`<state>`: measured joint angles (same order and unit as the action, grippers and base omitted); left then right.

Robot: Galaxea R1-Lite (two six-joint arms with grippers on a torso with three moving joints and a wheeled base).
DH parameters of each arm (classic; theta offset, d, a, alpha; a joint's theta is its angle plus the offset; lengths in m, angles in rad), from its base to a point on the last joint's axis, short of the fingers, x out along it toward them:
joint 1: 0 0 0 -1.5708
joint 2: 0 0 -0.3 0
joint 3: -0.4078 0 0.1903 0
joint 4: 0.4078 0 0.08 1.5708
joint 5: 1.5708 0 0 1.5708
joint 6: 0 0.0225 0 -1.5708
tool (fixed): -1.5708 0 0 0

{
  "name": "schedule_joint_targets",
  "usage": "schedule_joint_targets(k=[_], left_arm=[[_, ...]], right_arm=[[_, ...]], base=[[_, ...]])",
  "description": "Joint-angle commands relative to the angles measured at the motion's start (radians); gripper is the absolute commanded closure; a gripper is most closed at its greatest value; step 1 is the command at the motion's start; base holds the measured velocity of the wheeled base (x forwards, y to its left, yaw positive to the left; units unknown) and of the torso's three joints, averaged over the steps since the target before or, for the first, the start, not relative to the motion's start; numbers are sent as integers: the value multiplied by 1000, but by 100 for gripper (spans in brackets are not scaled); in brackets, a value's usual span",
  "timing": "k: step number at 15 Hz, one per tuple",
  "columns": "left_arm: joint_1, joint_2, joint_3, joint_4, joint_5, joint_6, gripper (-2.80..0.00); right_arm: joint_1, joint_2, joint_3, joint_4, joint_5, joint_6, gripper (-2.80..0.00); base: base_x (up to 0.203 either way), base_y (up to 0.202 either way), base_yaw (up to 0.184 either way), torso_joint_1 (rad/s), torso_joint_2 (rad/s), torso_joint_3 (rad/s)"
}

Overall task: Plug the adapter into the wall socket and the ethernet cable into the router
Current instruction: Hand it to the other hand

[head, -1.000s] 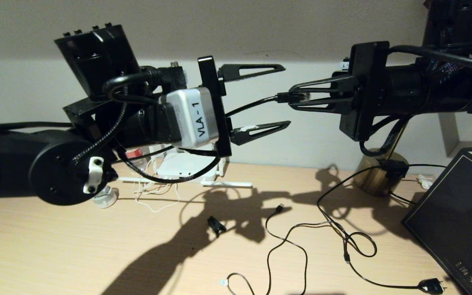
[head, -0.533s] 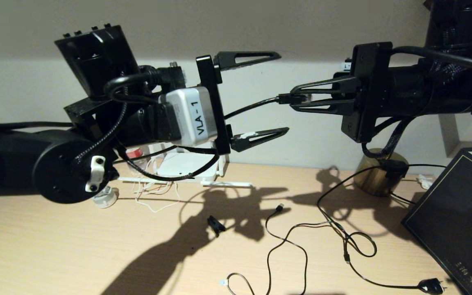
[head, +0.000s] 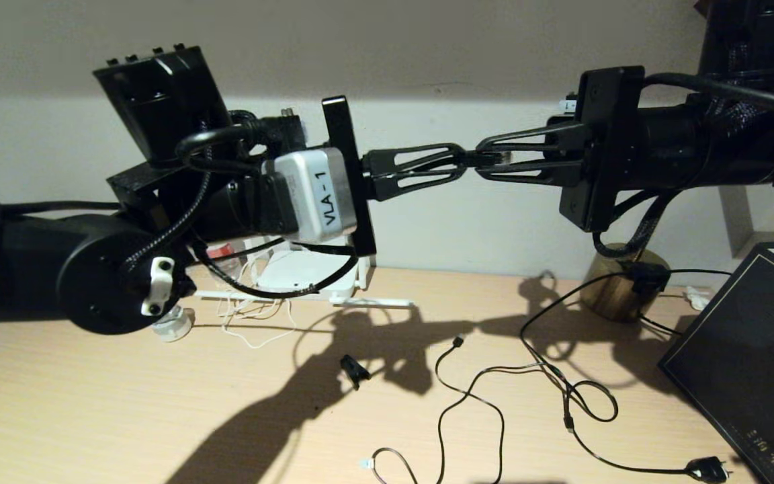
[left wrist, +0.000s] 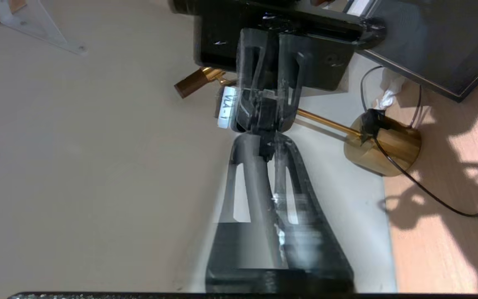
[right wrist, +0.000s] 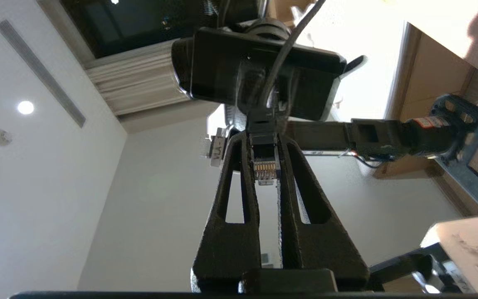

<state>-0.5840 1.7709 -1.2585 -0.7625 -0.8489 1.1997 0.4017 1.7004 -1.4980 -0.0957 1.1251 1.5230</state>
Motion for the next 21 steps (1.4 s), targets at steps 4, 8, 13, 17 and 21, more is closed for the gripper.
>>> schedule_joint_targets(k=[4, 8, 13, 17, 21], left_arm=[[-8, 7, 0, -6, -4, 6, 0], [-8, 5, 1, -6, -4, 4, 0], [-7, 4, 2, -8, -4, 6, -280], [-7, 5, -7, -14, -4, 5, -280], [-7, 5, -12, -14, -4, 4, -81]], right_arm=[[0, 4, 1, 0, 7, 8, 0], [2, 5, -2, 1, 7, 8, 0], [2, -12, 7, 2, 6, 10, 0], [2, -19, 12, 2, 7, 11, 0], [2, -19, 13, 2, 5, 11, 0]], base=[[0, 0, 0, 0, 0, 0], [0, 0, 0, 0, 0, 0], [0, 0, 0, 0, 0, 0], [0, 0, 0, 0, 0, 0], [0, 0, 0, 0, 0, 0]])
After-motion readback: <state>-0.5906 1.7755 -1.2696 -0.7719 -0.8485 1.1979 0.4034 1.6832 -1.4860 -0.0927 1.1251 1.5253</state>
